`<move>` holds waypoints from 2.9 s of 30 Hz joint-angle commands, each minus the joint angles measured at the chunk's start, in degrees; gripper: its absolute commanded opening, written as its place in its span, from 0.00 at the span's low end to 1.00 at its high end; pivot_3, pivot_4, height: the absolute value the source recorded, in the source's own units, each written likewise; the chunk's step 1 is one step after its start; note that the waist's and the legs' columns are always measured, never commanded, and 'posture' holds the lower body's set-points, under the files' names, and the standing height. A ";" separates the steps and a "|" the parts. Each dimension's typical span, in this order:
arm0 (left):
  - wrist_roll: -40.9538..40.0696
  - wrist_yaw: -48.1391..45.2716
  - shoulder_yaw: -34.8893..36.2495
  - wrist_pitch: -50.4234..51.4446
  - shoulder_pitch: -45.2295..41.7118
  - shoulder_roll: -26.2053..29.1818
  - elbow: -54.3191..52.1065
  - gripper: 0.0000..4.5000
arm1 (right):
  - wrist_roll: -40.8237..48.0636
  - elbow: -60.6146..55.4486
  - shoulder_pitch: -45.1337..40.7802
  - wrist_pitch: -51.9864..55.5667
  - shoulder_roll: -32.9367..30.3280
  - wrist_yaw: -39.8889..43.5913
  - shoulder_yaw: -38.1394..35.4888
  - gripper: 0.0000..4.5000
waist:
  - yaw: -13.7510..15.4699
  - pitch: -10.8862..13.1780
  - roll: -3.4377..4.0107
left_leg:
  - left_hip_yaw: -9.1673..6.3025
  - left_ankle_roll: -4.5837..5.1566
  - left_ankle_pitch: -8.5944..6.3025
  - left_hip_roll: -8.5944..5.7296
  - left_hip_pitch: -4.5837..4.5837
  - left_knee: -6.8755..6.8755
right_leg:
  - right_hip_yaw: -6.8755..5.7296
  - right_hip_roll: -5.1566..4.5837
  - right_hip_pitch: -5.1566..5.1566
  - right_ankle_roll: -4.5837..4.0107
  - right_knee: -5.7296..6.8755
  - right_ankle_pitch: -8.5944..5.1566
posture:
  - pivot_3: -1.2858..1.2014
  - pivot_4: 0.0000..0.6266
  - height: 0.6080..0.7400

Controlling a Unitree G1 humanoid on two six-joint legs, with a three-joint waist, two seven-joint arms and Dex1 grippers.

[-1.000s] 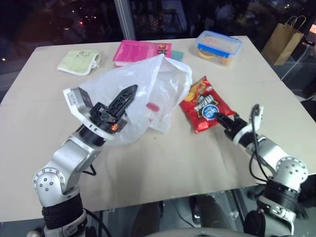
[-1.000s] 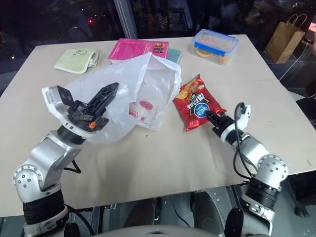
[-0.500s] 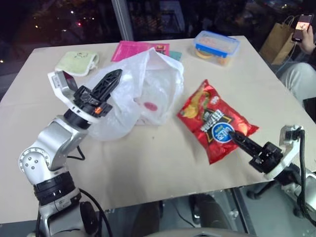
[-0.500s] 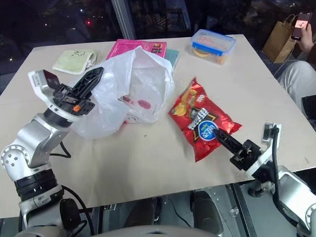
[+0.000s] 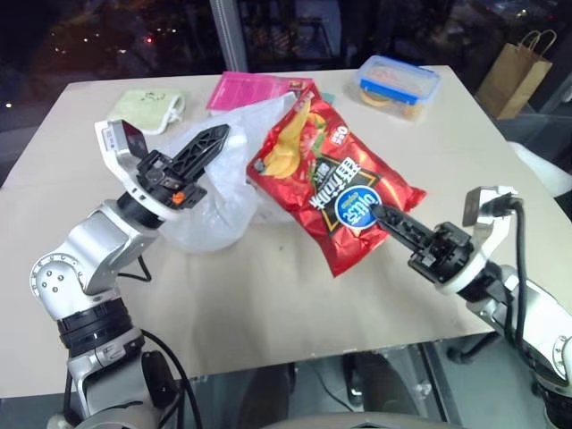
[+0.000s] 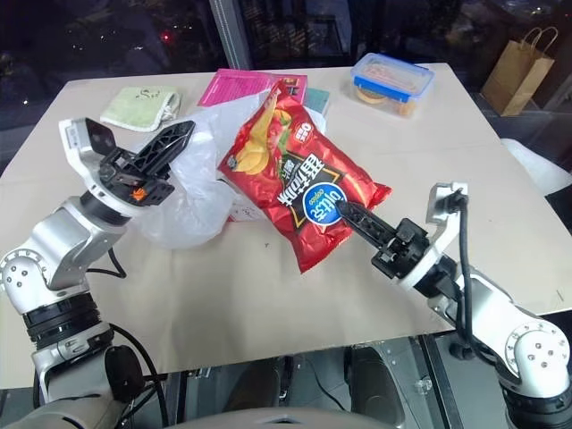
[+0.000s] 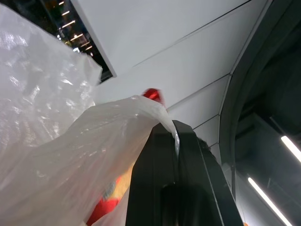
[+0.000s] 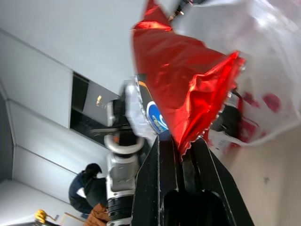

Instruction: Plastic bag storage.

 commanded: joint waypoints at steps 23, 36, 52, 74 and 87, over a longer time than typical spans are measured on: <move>-0.93 -21.08 -4.92 -14.59 32.21 14.71 -28.63 0.00 | -30.04 62.22 -49.50 12.45 29.81 8.55 17.36 0.02 | -0.49 0.03 0.09 | 0.46 0.11 -0.07 0.17 0.01 -0.04 | 0.41 0.15 -0.27 -0.15 0.06 0.10 | 0.52 0.24 1.00; -0.93 -12.47 -4.99 -23.22 31.31 8.96 -27.87 0.00 | -62.99 28.52 -41.27 6.52 12.54 26.75 19.29 0.73 | 0.43 0.04 0.10 | 0.47 0.07 -0.14 0.12 -0.13 -0.02 | 0.40 0.08 -0.36 0.03 0.00 0.19 | 0.52 0.24 1.00; -0.93 -13.45 -4.24 -16.74 27.67 8.52 -23.88 0.00 | -77.06 30.09 -46.95 6.48 16.67 20.83 13.64 0.99 | -1.35 0.04 0.09 | 0.60 0.07 -0.14 0.23 0.02 0.06 | 0.61 0.26 -0.40 -0.05 0.17 0.15 | 0.52 0.24 1.00; -0.93 -12.52 -4.22 -22.10 32.87 7.87 -29.34 0.00 | -73.03 38.51 -54.66 9.84 24.34 31.88 1.91 0.01 | -0.93 0.03 0.09 | 0.54 0.06 -0.14 0.17 -0.08 -0.05 | 0.51 0.16 -0.44 0.06 0.13 0.25 | 0.52 0.24 1.00; -0.93 -11.99 -5.53 -22.38 32.00 7.75 -29.20 0.00 | -67.46 38.19 -58.86 17.89 27.68 27.49 -2.27 0.99 | -1.21 0.05 0.11 | 0.55 0.06 -0.14 0.20 -0.07 -0.06 | 0.52 0.20 -0.46 0.06 0.17 0.25 | 0.52 0.24 1.00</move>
